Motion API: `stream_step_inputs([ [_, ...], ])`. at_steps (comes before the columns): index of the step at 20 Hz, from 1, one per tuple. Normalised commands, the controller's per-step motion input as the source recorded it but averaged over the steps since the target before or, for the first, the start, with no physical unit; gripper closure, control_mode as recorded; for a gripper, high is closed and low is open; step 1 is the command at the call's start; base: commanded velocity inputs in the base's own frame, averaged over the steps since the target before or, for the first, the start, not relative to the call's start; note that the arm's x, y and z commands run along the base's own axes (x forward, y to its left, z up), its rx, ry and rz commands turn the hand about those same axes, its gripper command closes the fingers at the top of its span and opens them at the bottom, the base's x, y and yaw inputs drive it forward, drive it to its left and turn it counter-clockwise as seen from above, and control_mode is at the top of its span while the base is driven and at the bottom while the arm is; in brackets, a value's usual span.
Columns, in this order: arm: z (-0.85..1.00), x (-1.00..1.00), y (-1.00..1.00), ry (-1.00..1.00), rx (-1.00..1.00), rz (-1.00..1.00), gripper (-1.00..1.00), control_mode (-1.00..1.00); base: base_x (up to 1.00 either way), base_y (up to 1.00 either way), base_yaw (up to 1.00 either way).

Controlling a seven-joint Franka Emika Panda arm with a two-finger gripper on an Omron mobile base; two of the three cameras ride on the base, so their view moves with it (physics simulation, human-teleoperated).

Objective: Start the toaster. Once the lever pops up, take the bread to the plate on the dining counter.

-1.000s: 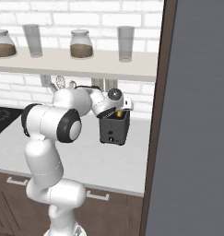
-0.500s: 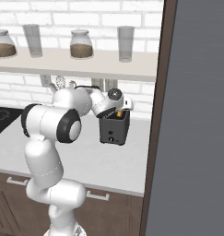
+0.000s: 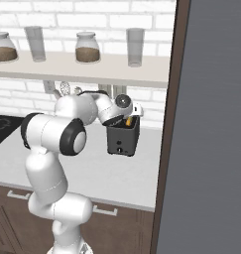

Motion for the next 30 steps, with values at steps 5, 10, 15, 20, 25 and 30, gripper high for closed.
stream_step_inputs([
  [5,0.12,-0.01,0.0,0.0,0.0,0.0,-1.0,-1.0,0.0,0.0,0.0],
  [10,0.1,-0.14,0.0,0.0,0.0,0.0,-1.0,-1.0,0.0,0.0,0.0],
  [15,0.02,-0.19,0.0,0.0,-0.04,0.0,-1.0,-1.0,0.0,0.0,0.0],
  [20,0.03,-0.19,0.0,0.0,-0.09,0.0,-1.0,-1.0,0.0,0.0,0.0],
  [25,0.14,-0.16,0.0,0.0,-0.06,0.0,-1.0,-1.0,0.0,0.0,0.0],
  [30,0.19,-0.17,0.0,0.0,0.0,-0.02,-1.0,-1.0,0.0,0.0,0.0],
])
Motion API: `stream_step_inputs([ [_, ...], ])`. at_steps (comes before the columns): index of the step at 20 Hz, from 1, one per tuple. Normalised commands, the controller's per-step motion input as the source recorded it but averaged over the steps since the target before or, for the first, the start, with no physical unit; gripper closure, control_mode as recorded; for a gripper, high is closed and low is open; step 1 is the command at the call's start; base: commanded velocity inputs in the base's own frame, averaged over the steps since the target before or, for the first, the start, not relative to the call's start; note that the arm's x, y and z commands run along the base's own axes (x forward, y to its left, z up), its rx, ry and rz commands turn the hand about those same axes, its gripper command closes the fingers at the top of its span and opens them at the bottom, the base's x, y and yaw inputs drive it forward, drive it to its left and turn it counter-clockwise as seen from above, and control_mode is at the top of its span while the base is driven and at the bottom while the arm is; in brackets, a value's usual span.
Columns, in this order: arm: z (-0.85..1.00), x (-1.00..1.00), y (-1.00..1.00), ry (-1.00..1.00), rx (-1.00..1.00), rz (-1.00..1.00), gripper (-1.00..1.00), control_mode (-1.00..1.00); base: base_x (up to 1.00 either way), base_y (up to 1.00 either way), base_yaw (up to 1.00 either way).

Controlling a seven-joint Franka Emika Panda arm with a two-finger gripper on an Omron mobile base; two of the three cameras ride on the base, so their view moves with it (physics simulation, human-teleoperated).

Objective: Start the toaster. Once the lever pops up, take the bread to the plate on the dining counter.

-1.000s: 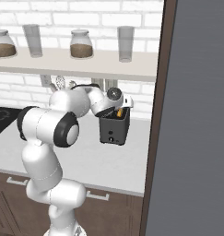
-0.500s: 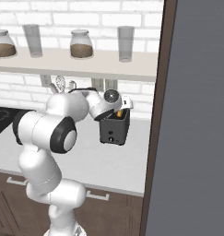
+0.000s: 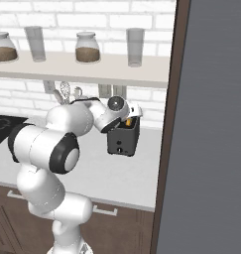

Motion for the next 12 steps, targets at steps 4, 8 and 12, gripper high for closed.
stream_step_inputs([
  [4,0.21,-0.14,0.0,0.0,0.0,-0.04,-1.0,-1.0,0.0,0.0,0.0],
  [8,0.15,-0.14,0.0,0.0,0.0,-0.08,-1.0,-1.0,0.0,0.0,0.0],
  [12,0.04,-0.13,0.01,0.0,0.0,-0.1,-1.0,-1.0,0.0,0.0,0.0],
])
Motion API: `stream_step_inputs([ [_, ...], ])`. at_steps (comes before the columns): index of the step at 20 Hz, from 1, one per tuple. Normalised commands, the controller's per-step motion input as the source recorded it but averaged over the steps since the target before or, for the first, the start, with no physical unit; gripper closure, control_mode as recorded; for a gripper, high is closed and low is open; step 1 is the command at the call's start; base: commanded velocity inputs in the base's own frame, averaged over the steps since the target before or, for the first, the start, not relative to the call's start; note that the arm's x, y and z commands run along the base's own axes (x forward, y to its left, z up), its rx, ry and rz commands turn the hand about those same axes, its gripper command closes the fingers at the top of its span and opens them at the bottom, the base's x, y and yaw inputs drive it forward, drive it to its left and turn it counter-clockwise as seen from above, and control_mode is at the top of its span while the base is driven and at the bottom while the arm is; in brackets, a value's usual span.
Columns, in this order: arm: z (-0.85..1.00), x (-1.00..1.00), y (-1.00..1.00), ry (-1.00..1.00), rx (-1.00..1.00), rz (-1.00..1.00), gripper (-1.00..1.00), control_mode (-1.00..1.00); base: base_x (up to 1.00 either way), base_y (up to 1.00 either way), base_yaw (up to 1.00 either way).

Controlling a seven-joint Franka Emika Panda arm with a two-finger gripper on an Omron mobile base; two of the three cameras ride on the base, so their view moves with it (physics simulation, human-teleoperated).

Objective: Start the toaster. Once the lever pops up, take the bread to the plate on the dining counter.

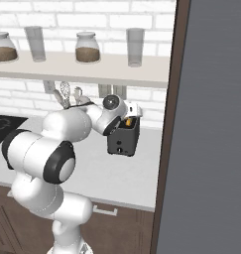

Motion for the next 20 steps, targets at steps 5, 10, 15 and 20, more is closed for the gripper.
stream_step_inputs([
  [5,0.0,-0.02,0.0,-0.05,0.0,-0.06,-1.0,-1.0,0.0,0.0,0.0],
  [10,0.0,0.0,0.02,-0.05,0.0,-0.01,-1.0,-1.0,0.0,0.0,0.0],
  [15,0.0,0.0,0.0,0.0,0.0,0.0,-1.0,-1.0,0.0,0.0,0.0],
  [20,0.0,0.07,0.0,0.0,0.0,0.0,-1.0,-1.0,0.0,0.0,0.0],
])
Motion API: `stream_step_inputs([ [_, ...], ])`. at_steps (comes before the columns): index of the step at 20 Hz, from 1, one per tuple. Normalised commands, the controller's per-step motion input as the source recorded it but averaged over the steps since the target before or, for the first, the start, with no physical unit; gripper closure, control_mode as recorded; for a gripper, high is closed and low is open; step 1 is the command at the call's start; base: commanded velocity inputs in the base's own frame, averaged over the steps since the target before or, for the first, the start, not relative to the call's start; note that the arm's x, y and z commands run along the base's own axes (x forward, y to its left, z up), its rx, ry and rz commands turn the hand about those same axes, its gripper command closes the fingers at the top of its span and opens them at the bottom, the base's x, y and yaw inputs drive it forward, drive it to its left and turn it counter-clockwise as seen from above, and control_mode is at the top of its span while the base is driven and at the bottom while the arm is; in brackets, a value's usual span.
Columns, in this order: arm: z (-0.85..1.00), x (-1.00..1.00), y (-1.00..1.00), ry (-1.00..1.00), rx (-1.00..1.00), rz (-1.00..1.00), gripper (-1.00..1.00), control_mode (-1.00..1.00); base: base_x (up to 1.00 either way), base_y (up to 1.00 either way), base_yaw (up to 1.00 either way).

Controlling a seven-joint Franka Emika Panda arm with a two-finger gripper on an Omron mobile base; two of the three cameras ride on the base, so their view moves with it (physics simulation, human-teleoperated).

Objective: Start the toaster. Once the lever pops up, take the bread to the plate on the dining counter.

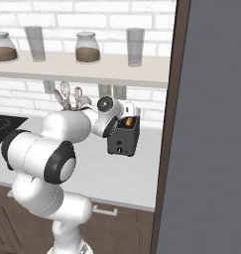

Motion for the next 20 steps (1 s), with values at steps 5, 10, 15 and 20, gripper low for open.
stream_step_inputs([
  [5,0.0,0.22,0.0,0.0,0.0,0.0,-1.0,-1.0,0.0,0.0,0.0],
  [10,-0.01,0.23,0.0,0.0,0.0,0.0,-1.0,-1.0,0.0,0.0,0.0],
  [15,-0.02,0.0,0.0,0.0,0.0,0.0,-1.0,-1.0,0.0,0.0,0.0],
  [20,0.0,0.0,0.0,0.0,0.0,0.0,-1.0,-1.0,0.0,0.0,0.0],
])
